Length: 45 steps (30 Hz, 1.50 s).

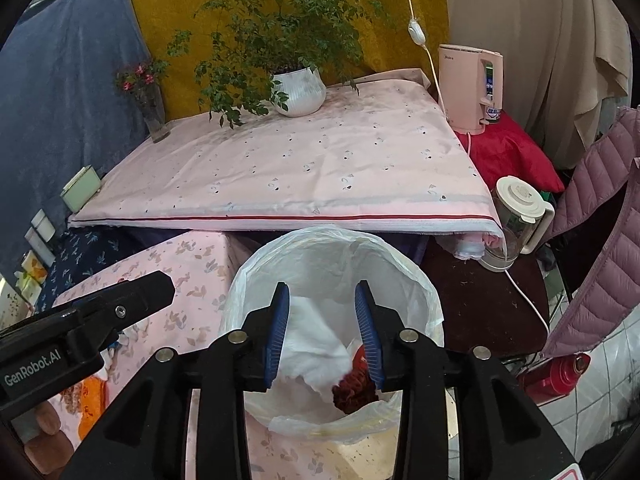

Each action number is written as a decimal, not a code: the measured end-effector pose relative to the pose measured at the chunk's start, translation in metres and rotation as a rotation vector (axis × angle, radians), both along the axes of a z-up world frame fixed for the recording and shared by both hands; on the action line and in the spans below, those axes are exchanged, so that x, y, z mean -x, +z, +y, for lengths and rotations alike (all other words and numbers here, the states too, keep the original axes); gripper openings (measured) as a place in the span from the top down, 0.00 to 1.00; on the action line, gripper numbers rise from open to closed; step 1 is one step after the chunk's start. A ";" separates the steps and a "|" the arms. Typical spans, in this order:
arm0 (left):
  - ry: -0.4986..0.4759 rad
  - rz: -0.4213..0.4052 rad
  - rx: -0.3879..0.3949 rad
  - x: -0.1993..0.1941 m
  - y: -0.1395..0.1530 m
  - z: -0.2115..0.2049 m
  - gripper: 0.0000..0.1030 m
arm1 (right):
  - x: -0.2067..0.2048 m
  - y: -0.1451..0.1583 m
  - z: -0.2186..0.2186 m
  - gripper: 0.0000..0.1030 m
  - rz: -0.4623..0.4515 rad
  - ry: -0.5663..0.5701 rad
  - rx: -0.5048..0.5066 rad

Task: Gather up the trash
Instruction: 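Carry the scrunchie and tissue over the bin and release them, then grasp the orange plastic bag with the right tool while the left tool grasps the beige scrunchie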

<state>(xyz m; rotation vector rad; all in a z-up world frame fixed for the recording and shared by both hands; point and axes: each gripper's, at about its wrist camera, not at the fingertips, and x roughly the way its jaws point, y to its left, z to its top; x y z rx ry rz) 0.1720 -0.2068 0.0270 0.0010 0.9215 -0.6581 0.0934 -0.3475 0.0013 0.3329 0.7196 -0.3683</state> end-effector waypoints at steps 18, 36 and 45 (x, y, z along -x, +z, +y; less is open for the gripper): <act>0.162 -0.056 -0.028 0.005 0.006 0.068 0.41 | 0.000 0.017 0.050 0.57 -0.032 0.088 0.006; 0.416 -0.041 -0.074 0.015 -0.016 0.204 0.31 | -0.003 0.014 0.153 0.48 -0.012 0.268 0.027; 0.521 -0.015 -0.107 0.023 -0.039 0.268 0.28 | -0.010 -0.004 0.213 0.48 0.035 0.368 0.023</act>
